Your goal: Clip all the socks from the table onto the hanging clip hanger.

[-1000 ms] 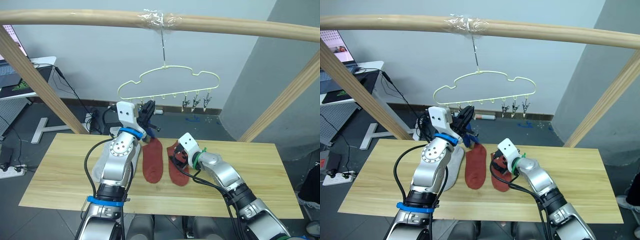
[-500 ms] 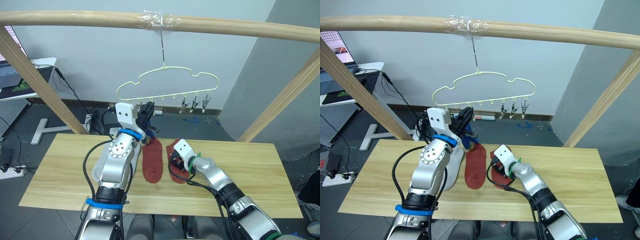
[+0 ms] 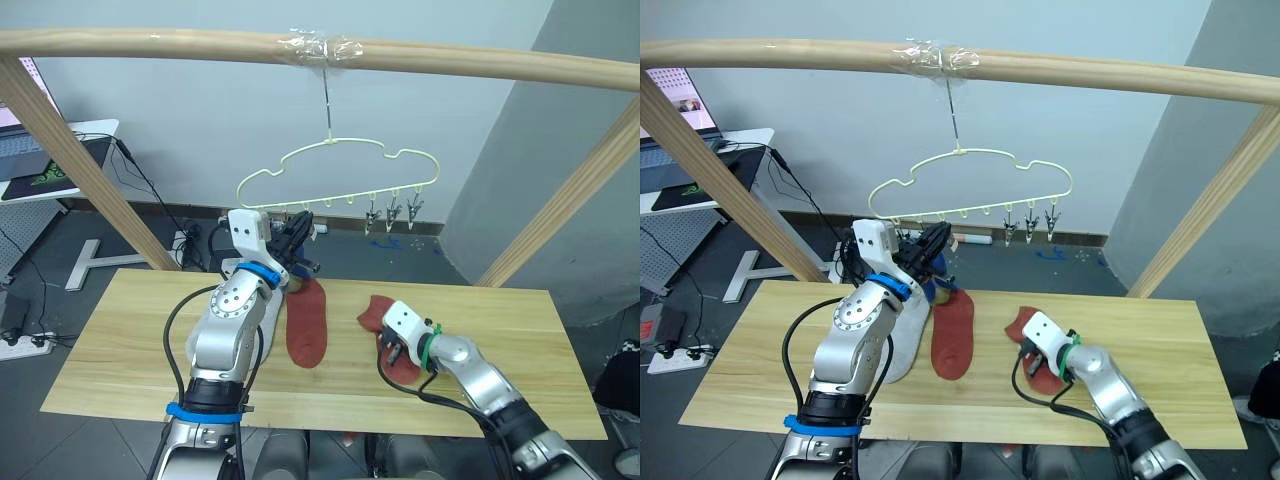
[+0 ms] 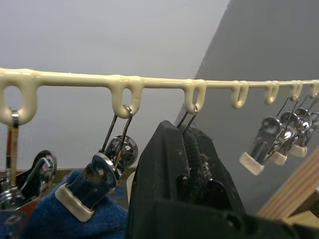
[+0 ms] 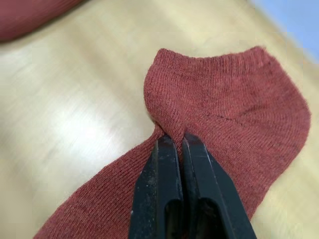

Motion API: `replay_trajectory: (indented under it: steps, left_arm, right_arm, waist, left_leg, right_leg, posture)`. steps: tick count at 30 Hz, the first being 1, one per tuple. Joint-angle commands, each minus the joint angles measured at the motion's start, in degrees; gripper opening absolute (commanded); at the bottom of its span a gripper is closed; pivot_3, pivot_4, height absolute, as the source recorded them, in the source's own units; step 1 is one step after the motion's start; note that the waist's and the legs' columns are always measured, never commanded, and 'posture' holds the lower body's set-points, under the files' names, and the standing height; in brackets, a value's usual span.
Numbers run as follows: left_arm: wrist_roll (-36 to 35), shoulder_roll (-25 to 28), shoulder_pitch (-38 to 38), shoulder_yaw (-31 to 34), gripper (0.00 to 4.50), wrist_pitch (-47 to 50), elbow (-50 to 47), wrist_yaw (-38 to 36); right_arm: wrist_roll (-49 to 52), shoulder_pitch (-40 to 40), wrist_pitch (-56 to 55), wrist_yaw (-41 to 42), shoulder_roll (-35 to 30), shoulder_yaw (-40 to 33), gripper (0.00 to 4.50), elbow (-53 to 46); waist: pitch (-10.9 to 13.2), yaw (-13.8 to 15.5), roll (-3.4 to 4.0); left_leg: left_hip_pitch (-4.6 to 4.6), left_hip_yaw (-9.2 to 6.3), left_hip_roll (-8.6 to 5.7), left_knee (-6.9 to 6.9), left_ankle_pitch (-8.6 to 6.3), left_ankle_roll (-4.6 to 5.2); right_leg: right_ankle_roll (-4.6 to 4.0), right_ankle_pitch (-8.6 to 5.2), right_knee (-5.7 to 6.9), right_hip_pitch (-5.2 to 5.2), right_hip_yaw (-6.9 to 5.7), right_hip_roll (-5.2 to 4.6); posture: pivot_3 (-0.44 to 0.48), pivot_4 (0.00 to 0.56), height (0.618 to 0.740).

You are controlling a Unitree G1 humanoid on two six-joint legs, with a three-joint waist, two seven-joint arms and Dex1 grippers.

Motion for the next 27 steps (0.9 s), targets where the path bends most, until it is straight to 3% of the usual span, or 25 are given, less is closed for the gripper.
replay_trajectory:
  steps: [1, 4, 6, 13, 17, 22, 27]
  left_arm:
    - [-0.53, 0.4, 0.81, -0.3, 0.0, 1.22, -0.66, -0.91]
    - [-0.68, 0.41, 0.24, -0.23, 0.0, 1.09, -0.15, -1.13]
    - [-0.65, 0.42, 0.01, -0.13, 0.0, 0.95, 0.23, -1.18]
    - [-0.45, 0.82, 0.03, 0.09, 0.0, 0.38, 0.74, -1.36]
    - [-0.29, 0.97, -0.11, 0.06, 0.0, 0.06, 1.07, -1.29]
    - [0.18, 0.89, -0.45, -0.26, 0.0, -0.39, 1.85, -1.0]
    - [0.23, 0.88, -0.87, -0.37, 0.0, -0.52, 2.08, -1.06]
  right_arm:
    - [-0.72, 1.42, -5.07, 5.94, -3.0, 2.89, 0.02, -7.24]
    - [-2.92, 2.39, -9.48, 8.29, -6.84, 4.42, 0.02, -10.95]
    - [-1.53, 3.04, -7.7, 8.95, -7.03, 3.29, 0.48, -11.46]
    - [-0.91, 4.45, -5.66, 10.05, -8.12, 1.35, 2.88, -13.27]
    - [0.94, 5.67, 1.59, 7.12, -5.67, -1.82, 4.3, -17.02]
    - [2.03, 5.7, 11.9, 1.53, 1.4, -3.77, 4.45, -18.12]
    - [-2.33, 5.22, 13.05, -4.81, 6.0, -0.97, 4.45, -12.48]
  waist:
    - [0.0, -0.21, 0.0]
    - [0.0, -0.25, 0.0]
    - [0.0, -0.21, -0.01]
    - [0.0, -0.1, -0.01]
    - [0.02, -0.11, -0.02]
    - [0.02, -0.13, -0.01]
    - [0.02, -0.12, 0.0]
  left_leg:
    - [0.0, 0.01, 0.02, 0.0, 0.0, 0.0]
    - [0.0, 0.05, 0.0, 0.02, 0.0, 0.0]
    - [-0.01, 0.04, 0.0, 0.04, 0.0, 0.0]
    - [-0.03, 0.04, 0.0, 0.04, 0.0, -0.01]
    - [-0.03, 0.0, 0.01, 0.04, 0.0, -0.01]
    - [-0.03, -0.04, 0.05, 0.04, 0.0, -0.01]
    - [-0.05, 0.0, 0.03, 0.03, 0.0, -0.01]
  right_leg:
    - [0.0, 0.0, 0.0, -0.01, 0.0, 0.03]
    - [0.01, 0.0, 0.0, -0.03, -0.02, 0.04]
    - [0.02, 0.01, 0.0, -0.02, -0.02, 0.04]
    - [0.02, 0.01, -0.03, -0.01, 0.01, 0.03]
    - [0.02, 0.01, -0.02, -0.02, 0.03, 0.03]
    - [0.01, 0.01, 0.0, -0.02, 0.01, 0.07]
    - [0.01, 0.01, -0.02, -0.03, 0.04, 0.06]
  posture:
    - [0.114, 0.153, 0.74]
    - [0.114, 0.153, 0.74]
    - [0.114, 0.153, 0.74]
    - [0.101, 0.161, 0.74]
    - [0.1, 0.17, 0.74]
    - [0.094, 0.174, 0.74]
    - [0.099, 0.176, 0.74]
